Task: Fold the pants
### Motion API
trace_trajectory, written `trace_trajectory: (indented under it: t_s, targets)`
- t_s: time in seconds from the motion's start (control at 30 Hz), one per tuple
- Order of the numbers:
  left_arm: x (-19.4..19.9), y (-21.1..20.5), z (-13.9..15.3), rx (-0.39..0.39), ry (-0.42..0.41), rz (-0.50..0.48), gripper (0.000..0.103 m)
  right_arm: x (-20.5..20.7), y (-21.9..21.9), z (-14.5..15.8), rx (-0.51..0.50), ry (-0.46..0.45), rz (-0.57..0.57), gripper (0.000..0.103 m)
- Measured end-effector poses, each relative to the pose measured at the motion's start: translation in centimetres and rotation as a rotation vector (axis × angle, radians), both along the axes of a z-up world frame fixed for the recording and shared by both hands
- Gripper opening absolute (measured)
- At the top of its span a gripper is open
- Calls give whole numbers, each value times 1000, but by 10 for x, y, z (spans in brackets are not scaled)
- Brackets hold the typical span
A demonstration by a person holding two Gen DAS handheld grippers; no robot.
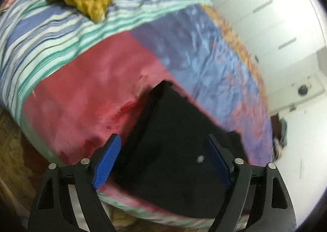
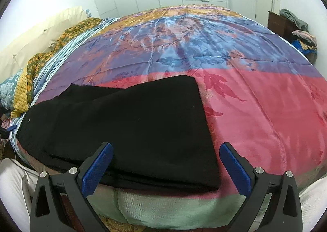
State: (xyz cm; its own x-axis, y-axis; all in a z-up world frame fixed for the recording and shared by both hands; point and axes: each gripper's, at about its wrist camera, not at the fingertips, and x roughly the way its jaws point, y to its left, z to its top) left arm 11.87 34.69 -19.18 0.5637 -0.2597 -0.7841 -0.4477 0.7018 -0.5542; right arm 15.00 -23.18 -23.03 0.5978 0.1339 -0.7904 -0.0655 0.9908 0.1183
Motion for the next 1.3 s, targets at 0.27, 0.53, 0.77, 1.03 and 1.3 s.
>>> trace_trajectory:
  t_s: [0.27,0.53,0.77,1.03,1.3]
  targets:
    - [44,-10,-42,-6,95,-230,74,-1,7,0,-36,7,24,103]
    - [58,-8,-61,-104,117,-282,90,-2,13,-3,-59,25,34,103]
    - [66,-28,-49,14,139,-375,58,-5,22,-5,-79,25,63,103]
    - [48,-32,-6,-53,124,-196,26,-6,21,-3,-60,13,59,103]
    - [51,-166,111,-118,-39,-324,24,-4,6,1,31,-8,8,103]
